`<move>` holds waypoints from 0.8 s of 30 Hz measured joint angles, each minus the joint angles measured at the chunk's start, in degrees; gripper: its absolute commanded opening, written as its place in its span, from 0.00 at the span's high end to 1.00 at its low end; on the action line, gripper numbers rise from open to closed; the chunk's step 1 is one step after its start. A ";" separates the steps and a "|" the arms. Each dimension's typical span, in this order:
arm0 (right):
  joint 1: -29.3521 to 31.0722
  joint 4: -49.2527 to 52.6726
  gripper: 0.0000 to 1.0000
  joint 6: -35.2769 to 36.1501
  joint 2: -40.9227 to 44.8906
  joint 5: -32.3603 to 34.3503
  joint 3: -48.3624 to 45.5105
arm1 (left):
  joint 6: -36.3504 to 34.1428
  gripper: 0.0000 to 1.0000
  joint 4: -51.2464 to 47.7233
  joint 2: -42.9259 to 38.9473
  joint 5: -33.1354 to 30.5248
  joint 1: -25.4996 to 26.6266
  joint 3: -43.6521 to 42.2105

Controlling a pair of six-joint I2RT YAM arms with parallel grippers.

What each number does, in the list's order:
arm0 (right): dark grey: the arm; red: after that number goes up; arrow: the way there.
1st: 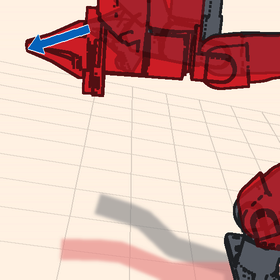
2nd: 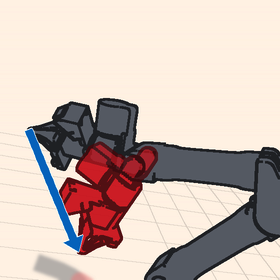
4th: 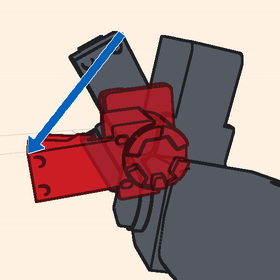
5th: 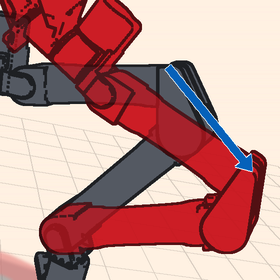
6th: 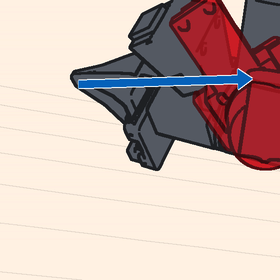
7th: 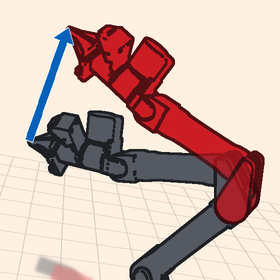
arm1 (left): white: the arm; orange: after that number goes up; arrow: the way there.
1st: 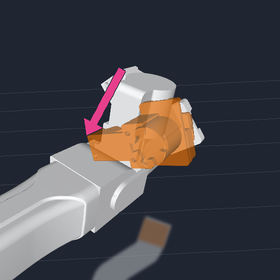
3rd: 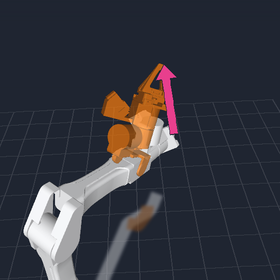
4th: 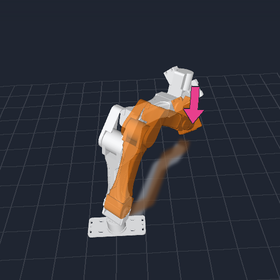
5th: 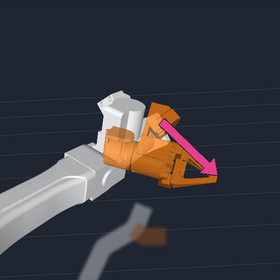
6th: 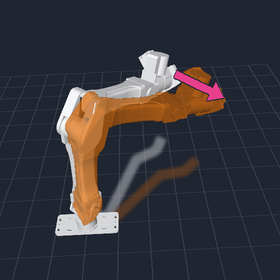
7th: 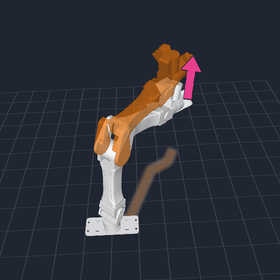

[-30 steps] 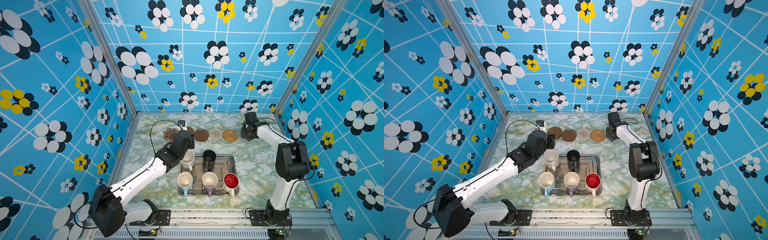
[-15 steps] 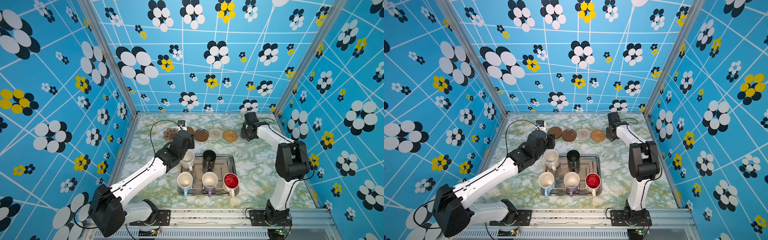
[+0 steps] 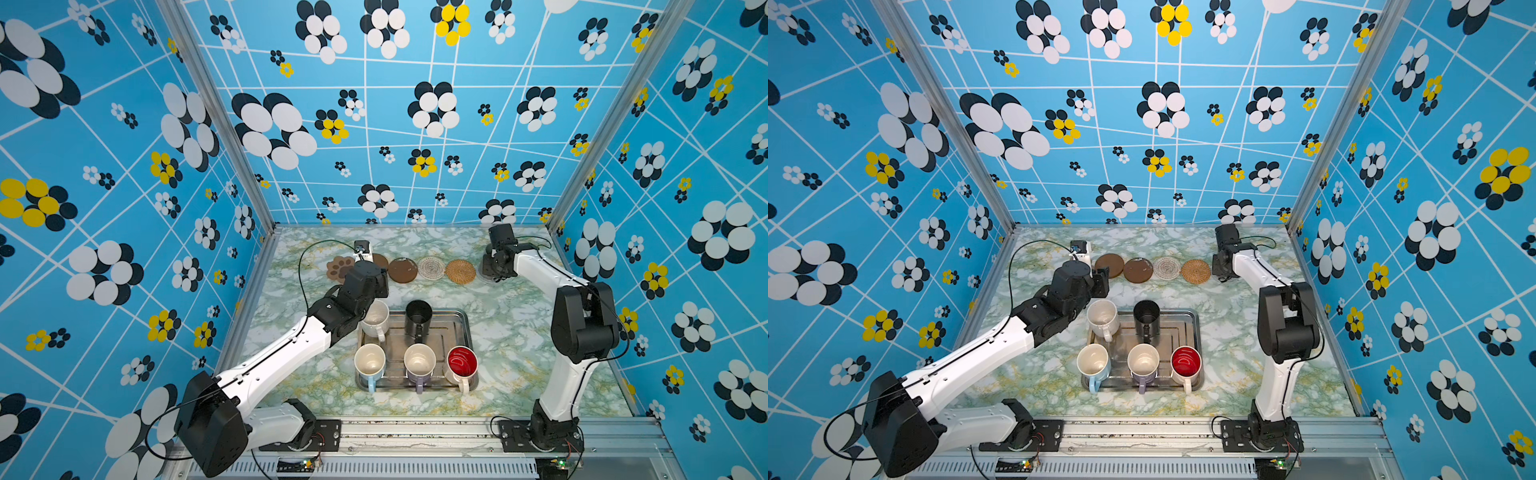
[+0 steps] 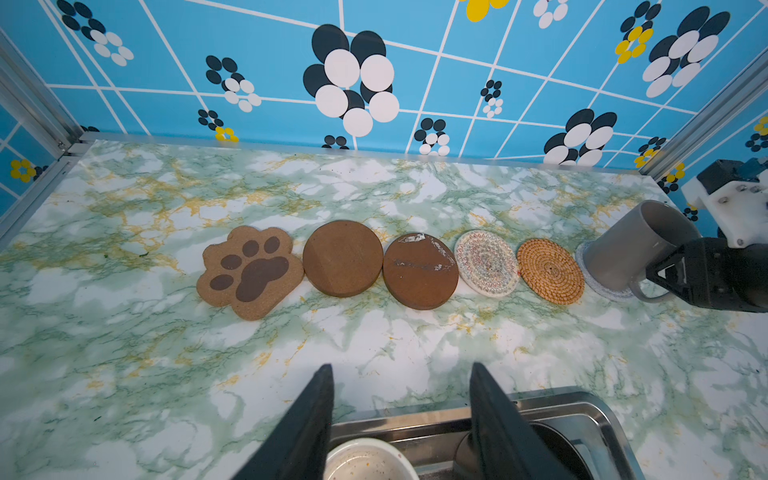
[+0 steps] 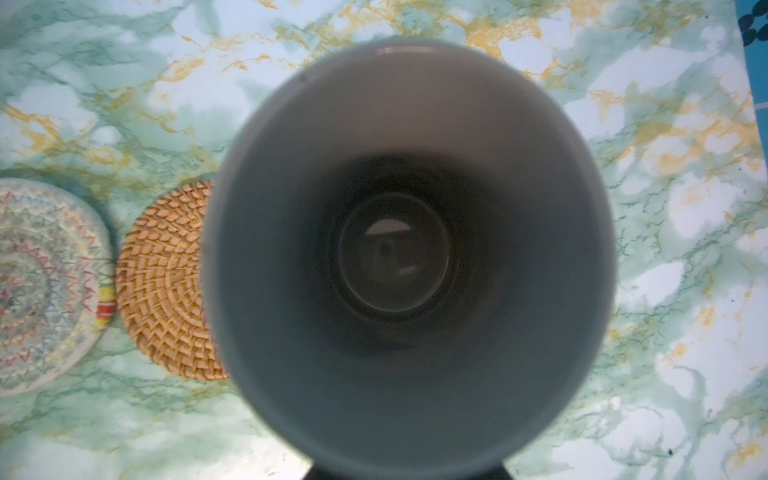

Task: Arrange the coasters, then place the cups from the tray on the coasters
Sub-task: 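Lower the grey mug onto the grey woven coaster with the right gripper, then release and raise the right gripper while the left descends to the speckled mug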

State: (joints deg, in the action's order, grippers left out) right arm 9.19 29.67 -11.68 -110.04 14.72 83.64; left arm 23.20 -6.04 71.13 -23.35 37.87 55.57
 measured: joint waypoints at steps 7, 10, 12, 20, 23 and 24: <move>0.00 0.09 0.50 -0.66 2.60 0.20 -0.09 | 0.15 0.46 -0.35 -0.13 0.00 0.00 -0.07; 0.00 0.09 0.49 -0.96 6.43 0.22 -0.92 | 0.15 0.44 -1.68 -0.13 0.00 -0.04 -0.04; 0.00 -0.04 0.48 -1.18 9.46 0.20 -1.70 | 0.17 0.39 -3.85 -0.09 0.00 -0.15 0.33; 3.26 -1.36 0.47 -3.80 22.60 0.98 -6.67 | 0.22 0.35 -18.53 5.07 1.14 -0.42 10.82; 6.73 -3.10 0.47 -4.50 26.32 1.73 -8.33 | 0.83 0.35 -23.65 6.88 2.58 -0.42 13.42; 7.69 -3.58 0.47 -4.81 27.30 1.84 -8.96 | 1.09 0.35 -25.14 7.21 3.02 -0.39 13.73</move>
State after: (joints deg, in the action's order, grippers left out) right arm 16.88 26.09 -16.49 -82.74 16.56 74.67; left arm 24.29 -31.18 78.35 -20.34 37.47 69.30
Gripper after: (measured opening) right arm 0.527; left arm 0.653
